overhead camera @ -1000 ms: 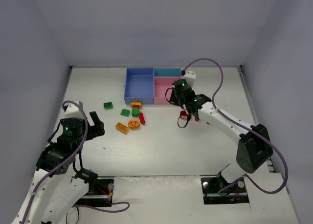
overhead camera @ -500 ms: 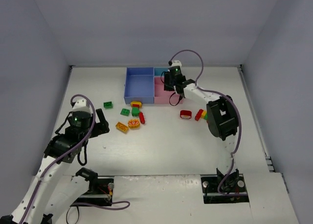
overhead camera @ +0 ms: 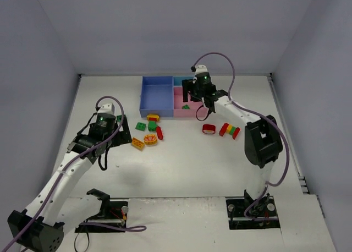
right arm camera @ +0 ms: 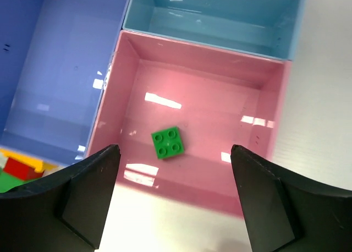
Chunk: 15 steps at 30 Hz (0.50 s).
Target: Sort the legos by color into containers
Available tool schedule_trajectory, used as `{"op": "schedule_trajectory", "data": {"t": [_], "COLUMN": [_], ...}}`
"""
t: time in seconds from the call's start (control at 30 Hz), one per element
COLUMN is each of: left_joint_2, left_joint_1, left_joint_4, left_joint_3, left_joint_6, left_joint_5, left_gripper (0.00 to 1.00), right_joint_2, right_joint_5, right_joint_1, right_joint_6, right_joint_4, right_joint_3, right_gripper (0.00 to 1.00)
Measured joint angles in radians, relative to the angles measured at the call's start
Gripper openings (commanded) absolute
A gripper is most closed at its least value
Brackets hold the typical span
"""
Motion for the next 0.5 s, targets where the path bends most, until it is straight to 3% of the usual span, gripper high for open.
{"op": "schedule_trajectory", "data": {"t": [0.1, 0.3, 0.5], "left_joint_2": [0.062, 0.116, 0.105], "left_joint_1": [0.000, 0.000, 0.000], "left_joint_4": [0.018, 0.064, 0.068], "left_joint_3": [0.029, 0.074, 0.072], "left_joint_6": [0.014, 0.022, 0.023], "left_joint_5": [0.010, 0.046, 0.055], "left_gripper": [0.83, 0.83, 0.83], "right_joint_2": [-0.110, -0.325, -0.367], "right_joint_5": [0.017, 0.110, 0.154], "right_joint_1": [-0.002, -0.008, -0.011], "right_joint_6": [0.010, 0.084, 0.161], "right_joint_4": [-0.002, -0.031, -0.077], "right_joint_3": [-0.081, -0.319, -0.467], "right_gripper": [0.79, 0.93, 0.93]}}
